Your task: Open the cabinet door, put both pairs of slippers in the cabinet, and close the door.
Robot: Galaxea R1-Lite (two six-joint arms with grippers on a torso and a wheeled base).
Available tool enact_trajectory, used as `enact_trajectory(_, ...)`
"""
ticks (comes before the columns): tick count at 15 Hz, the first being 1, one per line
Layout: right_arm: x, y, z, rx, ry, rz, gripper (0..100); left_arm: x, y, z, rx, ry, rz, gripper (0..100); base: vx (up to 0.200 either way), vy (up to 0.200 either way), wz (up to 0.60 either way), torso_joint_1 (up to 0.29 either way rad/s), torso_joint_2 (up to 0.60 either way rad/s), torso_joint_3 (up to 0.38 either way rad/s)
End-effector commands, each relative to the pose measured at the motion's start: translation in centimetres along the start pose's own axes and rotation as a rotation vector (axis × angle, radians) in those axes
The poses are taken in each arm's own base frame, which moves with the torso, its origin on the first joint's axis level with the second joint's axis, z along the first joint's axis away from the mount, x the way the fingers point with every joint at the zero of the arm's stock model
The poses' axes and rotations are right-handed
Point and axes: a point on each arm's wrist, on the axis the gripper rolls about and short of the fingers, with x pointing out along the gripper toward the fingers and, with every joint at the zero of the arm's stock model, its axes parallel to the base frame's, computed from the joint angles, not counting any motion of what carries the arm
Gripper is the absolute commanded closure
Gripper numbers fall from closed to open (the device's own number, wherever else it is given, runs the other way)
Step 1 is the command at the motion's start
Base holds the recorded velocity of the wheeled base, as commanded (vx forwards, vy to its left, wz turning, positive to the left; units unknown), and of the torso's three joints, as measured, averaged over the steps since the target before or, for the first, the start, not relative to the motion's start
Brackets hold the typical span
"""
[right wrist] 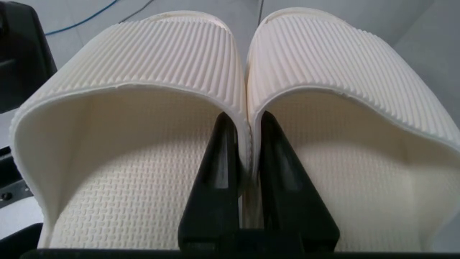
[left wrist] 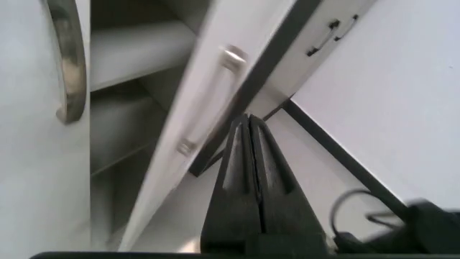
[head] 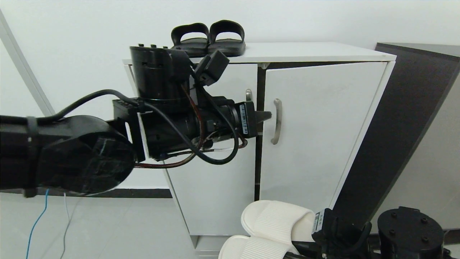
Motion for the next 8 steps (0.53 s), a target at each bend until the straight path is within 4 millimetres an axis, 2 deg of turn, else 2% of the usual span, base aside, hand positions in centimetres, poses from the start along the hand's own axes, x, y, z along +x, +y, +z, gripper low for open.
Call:
enact_trajectory(1,0.0,0.0,0.0,-0.001,-0.002,0.001,100,-2.6,-0.6,1.1,0.008,-0.043,0.001,100,0.000,0.000,0.00,0.000,0.00,0.000)
enact_trajectory(4,0.0,0.0,0.0,-0.002,-0.002,-0.002,100,-2.1,1.5,1.7,-0.010,-0.056,0.050,100,0.000,0.000,0.00,0.000,0.00,0.000)
enact_trajectory(7,0.0,0.0,0.0,-0.002,0.000,-0.002,100,-0.5,2.8,2.0,-0.033,-0.064,0.066,100,0.000,0.000,0.00,0.000,0.00,0.000)
enact_trajectory(8,0.1,0.0,0.0,-0.002,0.001,-0.002,100,1.1,3.4,2.1,-0.028,-0.083,0.061,100,0.000,0.000,0.00,0.000,0.00,0.000)
